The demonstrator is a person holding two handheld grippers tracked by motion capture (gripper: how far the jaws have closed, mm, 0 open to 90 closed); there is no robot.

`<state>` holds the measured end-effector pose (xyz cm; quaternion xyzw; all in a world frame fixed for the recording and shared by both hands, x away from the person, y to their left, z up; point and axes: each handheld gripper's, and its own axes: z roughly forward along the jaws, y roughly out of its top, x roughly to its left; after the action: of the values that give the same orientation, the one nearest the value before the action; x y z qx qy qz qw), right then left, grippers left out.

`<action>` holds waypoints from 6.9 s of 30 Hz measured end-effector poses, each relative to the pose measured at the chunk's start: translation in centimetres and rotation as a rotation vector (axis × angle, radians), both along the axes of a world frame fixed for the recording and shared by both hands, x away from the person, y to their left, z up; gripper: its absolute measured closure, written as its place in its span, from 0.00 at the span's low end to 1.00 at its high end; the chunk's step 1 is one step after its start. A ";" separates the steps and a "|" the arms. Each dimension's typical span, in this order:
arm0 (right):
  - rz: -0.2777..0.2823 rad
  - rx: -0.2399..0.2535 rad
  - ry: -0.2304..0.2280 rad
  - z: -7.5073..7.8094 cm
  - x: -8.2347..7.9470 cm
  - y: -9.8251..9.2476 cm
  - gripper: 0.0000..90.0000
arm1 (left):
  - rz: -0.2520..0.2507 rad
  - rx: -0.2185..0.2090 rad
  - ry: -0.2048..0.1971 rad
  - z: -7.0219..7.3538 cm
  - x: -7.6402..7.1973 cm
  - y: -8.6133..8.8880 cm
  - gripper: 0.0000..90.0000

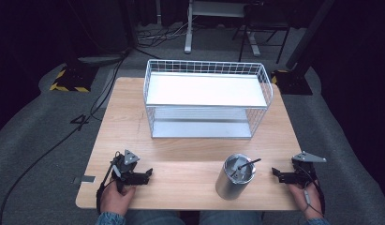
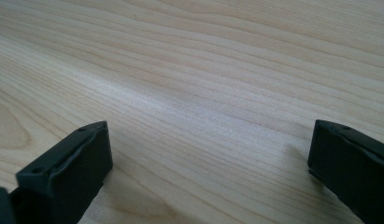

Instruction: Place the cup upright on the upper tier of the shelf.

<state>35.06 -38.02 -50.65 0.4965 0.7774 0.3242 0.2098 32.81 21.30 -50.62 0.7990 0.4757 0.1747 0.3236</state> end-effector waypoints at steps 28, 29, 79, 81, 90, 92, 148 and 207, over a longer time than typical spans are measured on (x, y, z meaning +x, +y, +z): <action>-0.020 -0.001 0.033 0.7 0.1 -0.2 0.07 | 0.012 -0.002 0.001 0.0 0.4 -0.1 0.09; -0.017 0.007 0.028 0.9 -0.1 -0.2 0.07 | 0.012 -0.002 0.001 0.0 0.4 -0.1 0.09; 0.394 0.187 -0.123 9.9 -8.5 7.9 0.00 | 0.026 0.000 -0.001 0.0 0.6 -0.1 0.09; 0.402 0.187 -0.124 9.9 -8.5 8.2 0.00 | 0.025 0.001 -0.001 0.0 0.6 -0.1 0.09; 0.477 0.202 -0.117 9.6 -8.7 10.6 0.00 | 0.025 0.001 -0.001 0.0 0.6 -0.1 0.09; 0.492 0.201 -0.112 9.5 -8.7 11.1 0.00 | 0.025 0.001 -0.001 0.0 0.6 -0.1 0.09; 0.508 0.279 -0.269 4.0 -6.0 16.6 0.03 | 0.032 -0.002 -0.001 0.0 0.7 -0.2 0.09; 0.520 0.241 -0.367 19.8 0.8 19.5 0.04 | 0.037 -0.002 0.000 0.0 0.7 -0.2 0.09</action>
<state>35.88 -18.48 -30.84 0.2364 0.7833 0.5404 0.1961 33.48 21.15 -50.62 0.7898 0.4907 0.1800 0.3211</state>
